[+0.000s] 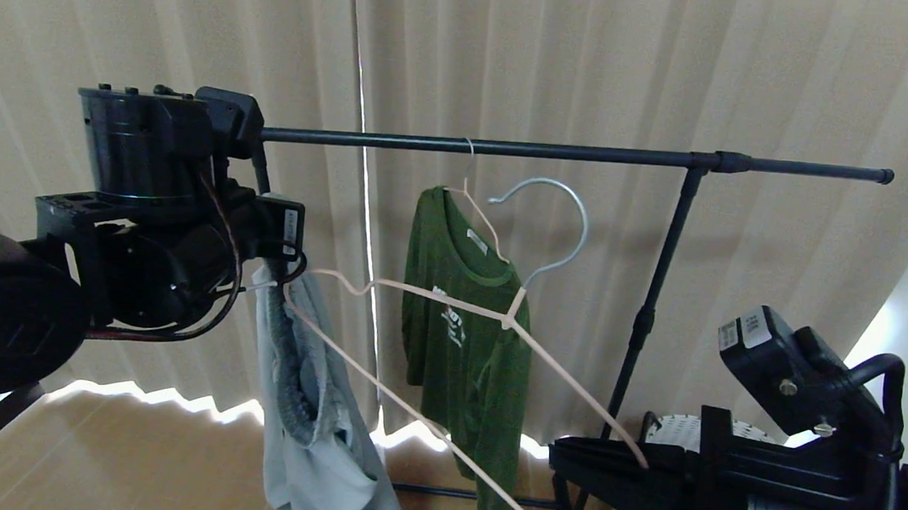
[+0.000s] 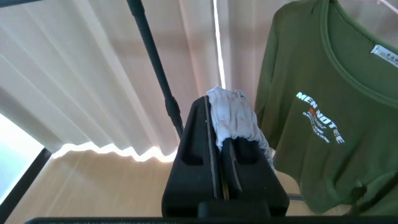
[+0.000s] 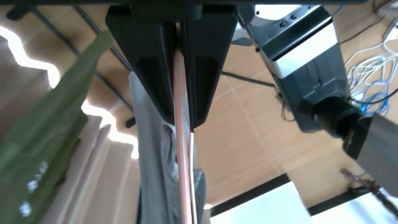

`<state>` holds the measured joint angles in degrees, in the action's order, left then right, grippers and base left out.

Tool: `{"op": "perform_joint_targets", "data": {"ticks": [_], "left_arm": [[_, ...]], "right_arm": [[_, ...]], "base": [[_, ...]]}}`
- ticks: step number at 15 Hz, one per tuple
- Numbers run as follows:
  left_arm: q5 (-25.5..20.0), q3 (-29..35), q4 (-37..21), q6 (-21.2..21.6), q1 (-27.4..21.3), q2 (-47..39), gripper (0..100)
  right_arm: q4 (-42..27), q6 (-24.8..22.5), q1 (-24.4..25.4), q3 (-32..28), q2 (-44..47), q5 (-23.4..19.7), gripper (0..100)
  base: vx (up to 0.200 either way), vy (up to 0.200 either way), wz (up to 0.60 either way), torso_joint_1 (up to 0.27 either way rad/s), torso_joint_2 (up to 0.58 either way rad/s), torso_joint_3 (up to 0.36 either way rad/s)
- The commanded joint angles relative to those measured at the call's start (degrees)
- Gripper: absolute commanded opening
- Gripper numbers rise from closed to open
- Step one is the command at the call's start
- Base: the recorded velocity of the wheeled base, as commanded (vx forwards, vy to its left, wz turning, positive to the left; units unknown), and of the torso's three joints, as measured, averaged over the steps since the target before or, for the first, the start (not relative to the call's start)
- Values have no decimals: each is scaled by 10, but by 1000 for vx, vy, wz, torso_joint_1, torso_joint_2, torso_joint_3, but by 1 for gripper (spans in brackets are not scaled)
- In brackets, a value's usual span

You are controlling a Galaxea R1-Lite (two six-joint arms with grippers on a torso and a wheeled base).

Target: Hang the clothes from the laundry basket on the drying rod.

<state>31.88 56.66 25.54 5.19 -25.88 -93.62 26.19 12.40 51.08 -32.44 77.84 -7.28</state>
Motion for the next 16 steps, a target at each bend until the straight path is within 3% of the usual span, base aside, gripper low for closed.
{"op": "perform_joint_targets", "data": {"ticks": [1, 5, 10, 13, 16], "left_arm": [[0, 2, 0, 0, 0, 0, 0], [0, -1, -1, 0, -11, 5, 0], [14, -9, -3, 1, -21, 19, 0], [15, -15, -3, 1, -22, 19, 0], [48, -19, -3, 5, -18, 22, 0]], "right_arm": [[0, 0, 6, -4, 11, 0, 0], [1, 5, 11, -39, 64, 7, 0], [1, 73, 2, -131, 141, 82, 0], [7, 76, 2, -150, 161, 89, 0], [31, 73, 3, -158, 197, 113, 0]], "base": [[0, 0, 0, 0, 0, 0], [0, 0, 0, 0, 0, 0], [0, 0, 0, 0, 0, 0], [0, 0, 0, 0, 0, 0], [0, 0, 0, 0, 0, 0]]}}
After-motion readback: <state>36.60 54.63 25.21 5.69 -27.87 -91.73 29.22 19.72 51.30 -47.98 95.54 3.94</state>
